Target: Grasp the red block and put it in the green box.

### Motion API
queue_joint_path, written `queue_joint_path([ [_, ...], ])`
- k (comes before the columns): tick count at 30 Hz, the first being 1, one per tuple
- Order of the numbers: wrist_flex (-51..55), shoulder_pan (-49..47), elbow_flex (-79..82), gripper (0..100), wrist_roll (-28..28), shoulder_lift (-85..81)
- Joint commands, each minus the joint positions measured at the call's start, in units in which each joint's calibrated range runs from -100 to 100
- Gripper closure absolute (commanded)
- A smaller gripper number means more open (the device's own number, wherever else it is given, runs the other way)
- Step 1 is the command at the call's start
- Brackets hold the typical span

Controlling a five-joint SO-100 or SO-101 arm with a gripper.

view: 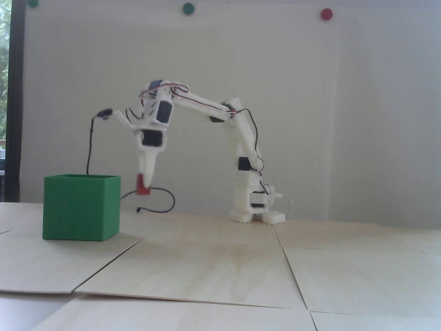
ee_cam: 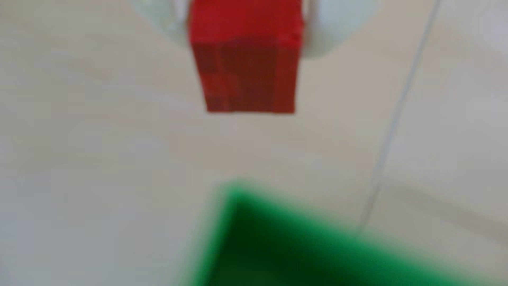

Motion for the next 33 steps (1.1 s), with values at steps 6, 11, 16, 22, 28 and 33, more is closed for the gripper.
queue_joint_path([
  [6, -18.8, 7.4, -11.8, 98, 0.4, -8.8],
  [11, -25.7, 8.8, -11.8, 98, 0.1, -8.8],
  [16, -29.9, 11.5, -11.8, 98, 0.4, -7.9],
  [22, -43.9, 9.4, -9.7, 98, 0.4, -4.0],
  [28, -36.6, 4.7, -9.5, 98, 0.5, -5.5],
  [33, -20.8, 1.6, -9.4, 98, 0.5, -11.9],
])
